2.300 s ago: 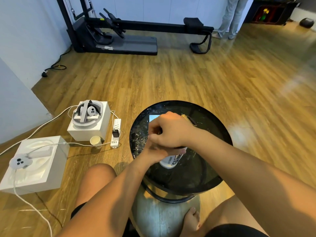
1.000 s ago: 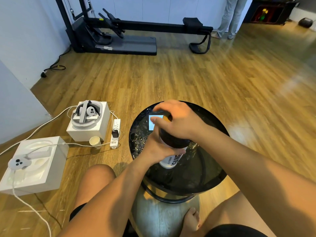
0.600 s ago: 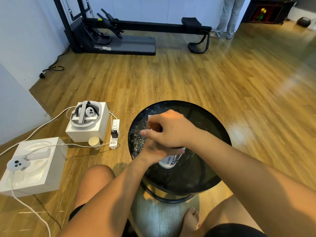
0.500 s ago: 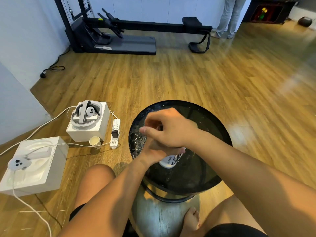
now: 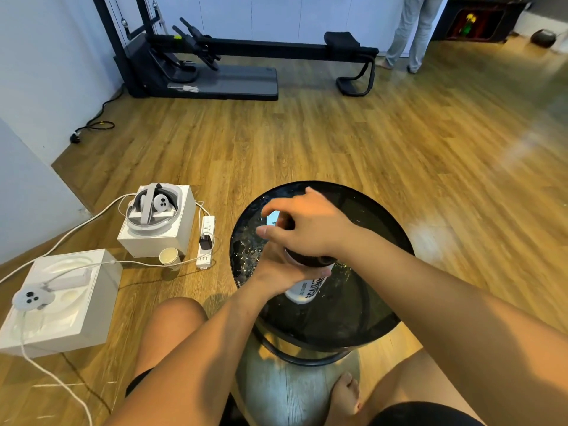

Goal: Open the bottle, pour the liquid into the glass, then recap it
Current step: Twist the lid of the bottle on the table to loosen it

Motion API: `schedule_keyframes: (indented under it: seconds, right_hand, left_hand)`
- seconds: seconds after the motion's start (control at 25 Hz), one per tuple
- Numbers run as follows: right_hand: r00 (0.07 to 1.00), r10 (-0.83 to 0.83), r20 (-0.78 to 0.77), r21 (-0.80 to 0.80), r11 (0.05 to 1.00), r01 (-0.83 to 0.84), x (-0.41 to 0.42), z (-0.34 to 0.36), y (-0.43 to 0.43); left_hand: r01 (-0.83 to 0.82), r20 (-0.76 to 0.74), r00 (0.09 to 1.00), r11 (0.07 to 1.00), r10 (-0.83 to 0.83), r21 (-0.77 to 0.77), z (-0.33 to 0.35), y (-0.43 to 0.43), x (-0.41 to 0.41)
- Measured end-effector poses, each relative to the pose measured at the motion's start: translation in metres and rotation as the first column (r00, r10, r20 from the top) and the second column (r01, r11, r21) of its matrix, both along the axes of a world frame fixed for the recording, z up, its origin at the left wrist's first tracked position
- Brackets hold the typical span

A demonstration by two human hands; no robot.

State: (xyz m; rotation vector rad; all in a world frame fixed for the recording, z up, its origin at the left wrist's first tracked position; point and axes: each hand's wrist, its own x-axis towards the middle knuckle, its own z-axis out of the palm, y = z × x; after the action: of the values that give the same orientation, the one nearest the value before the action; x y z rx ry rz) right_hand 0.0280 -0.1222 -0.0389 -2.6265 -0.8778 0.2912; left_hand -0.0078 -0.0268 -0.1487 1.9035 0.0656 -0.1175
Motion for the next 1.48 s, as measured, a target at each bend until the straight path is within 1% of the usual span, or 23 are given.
schedule_keyframes:
  seconds: [0.08, 0.12, 0.16, 0.2, 0.24, 0.32, 0.4, 0.52, 0.64, 0.68, 0.72, 0.76, 0.8, 0.88, 0.96, 1.04, 1.12, 1.2, 1.28, 1.32, 1.36, 1.4, 1.48]
  right_hand:
    - [0.998, 0.060, -0.032, 0.250, 0.967, -0.050, -0.006, 0.001, 0.001]
    - [0.999, 0.037, -0.019, 0.351, 0.936, -0.029, -0.005, 0.003, -0.001]
    - [1.000, -0.025, 0.015, 0.377, 0.926, 0.017, -0.001, 0.007, -0.003]
    - [0.992, -0.110, 0.055, 0.308, 0.947, 0.088, 0.003, 0.010, -0.006]
    - [0.977, -0.191, 0.090, 0.154, 0.972, 0.176, 0.006, 0.012, -0.009]
    - [0.956, -0.271, 0.110, -0.150, 0.946, 0.286, 0.010, 0.008, -0.012]
    - [0.967, -0.231, 0.110, -0.217, 0.943, 0.251, 0.008, 0.002, -0.008]
    - [0.992, -0.102, 0.068, -0.079, 0.991, 0.107, 0.000, 0.003, 0.002]
    - [0.996, 0.009, -0.092, 0.198, 0.980, 0.009, -0.011, 0.011, 0.007]
    - [0.998, 0.022, -0.050, 0.270, 0.963, -0.008, -0.010, 0.011, 0.006]
    - [1.000, -0.004, 0.017, 0.285, 0.959, -0.001, -0.007, 0.011, 0.004]
    - [0.996, -0.063, 0.070, 0.232, 0.972, 0.045, -0.003, 0.011, 0.001]
    - [0.985, -0.127, 0.114, 0.111, 0.987, 0.114, 0.002, 0.013, -0.003]
    - [0.965, -0.223, 0.139, -0.174, 0.954, 0.245, 0.010, 0.009, -0.010]
    - [0.969, -0.221, 0.112, -0.276, 0.930, 0.244, 0.009, 0.000, -0.010]
    - [0.983, -0.110, 0.145, -0.187, 0.973, 0.137, 0.003, -0.007, -0.006]
    - [0.996, -0.002, 0.088, 0.025, 1.000, 0.000, -0.006, -0.005, 0.000]
    - [0.998, 0.068, -0.003, 0.261, 0.963, -0.065, -0.011, 0.002, 0.005]
    - [0.994, 0.021, 0.105, 0.383, 0.922, -0.060, -0.007, 0.007, 0.004]
    - [0.987, -0.054, 0.152, 0.368, 0.930, -0.006, -0.003, 0.009, 0.002]
    - [0.974, -0.137, 0.179, 0.283, 0.956, 0.082, 0.003, 0.009, -0.002]
    - [0.960, -0.205, 0.190, 0.126, 0.975, 0.183, 0.007, 0.010, -0.006]
    - [0.947, -0.279, 0.160, -0.179, 0.935, 0.306, 0.013, 0.005, -0.011]
  left_hand:
    - [0.005, -0.006, 1.000, 1.000, -0.005, -0.009, 0.000, -0.001, 0.000]
    - [-0.008, -0.004, 1.000, 1.000, 0.008, -0.004, 0.000, -0.001, 0.000]
    - [-0.023, -0.001, 1.000, 1.000, 0.023, -0.003, -0.001, -0.001, 0.001]
    - [-0.031, 0.004, 1.000, 0.999, 0.031, -0.008, -0.001, 0.000, 0.001]
    - [-0.030, 0.008, 1.000, 1.000, 0.030, -0.004, -0.003, 0.001, 0.002]
    - [-0.016, 0.005, 1.000, 1.000, 0.016, 0.020, -0.002, 0.002, 0.002]
    - [-0.013, -0.010, 1.000, 1.000, 0.013, 0.020, 0.000, 0.002, 0.001]
    - [-0.003, -0.053, 0.999, 0.999, 0.005, 0.041, 0.000, 0.000, 0.002]
    - [0.021, -0.042, 0.999, 0.998, -0.019, 0.054, 0.002, -0.001, 0.000]
    - [0.011, -0.038, 0.999, 0.998, -0.009, 0.054, 0.003, -0.001, 0.000]
    - [0.004, -0.039, 0.999, 0.999, -0.002, 0.037, 0.002, 0.000, 0.000]
    - [-0.003, -0.029, 1.000, 1.000, 0.003, 0.012, 0.002, 0.000, 0.000]
    - [-0.004, -0.025, 1.000, 1.000, 0.004, 0.002, 0.000, 0.001, 0.001]
    - [-0.001, -0.021, 1.000, 1.000, 0.001, 0.008, 0.001, 0.002, 0.000]
    - [-0.001, -0.026, 1.000, 1.000, 0.002, 0.018, 0.002, 0.002, 0.000]
    - [-0.005, -0.035, 0.999, 1.000, 0.006, 0.018, 0.002, 0.002, 0.000]
    - [0.023, -0.048, 0.999, 1.000, -0.022, 0.015, 0.003, 0.000, 0.000]
    - [0.032, -0.055, 0.998, 0.999, -0.032, 0.008, 0.002, -0.001, -0.001]
    - [-0.003, -0.049, 0.999, 1.000, 0.002, -0.020, -0.001, 0.000, 0.001]
    - [-0.015, -0.040, 0.999, 1.000, 0.014, -0.019, -0.001, 0.001, 0.002]
    - [-0.015, -0.030, 0.999, 1.000, 0.014, -0.013, 0.001, 0.001, 0.001]
    - [-0.010, -0.019, 1.000, 1.000, 0.010, -0.006, 0.002, 0.001, 0.001]
    - [-0.003, -0.003, 1.000, 1.000, 0.003, 0.009, 0.003, 0.001, 0.000]
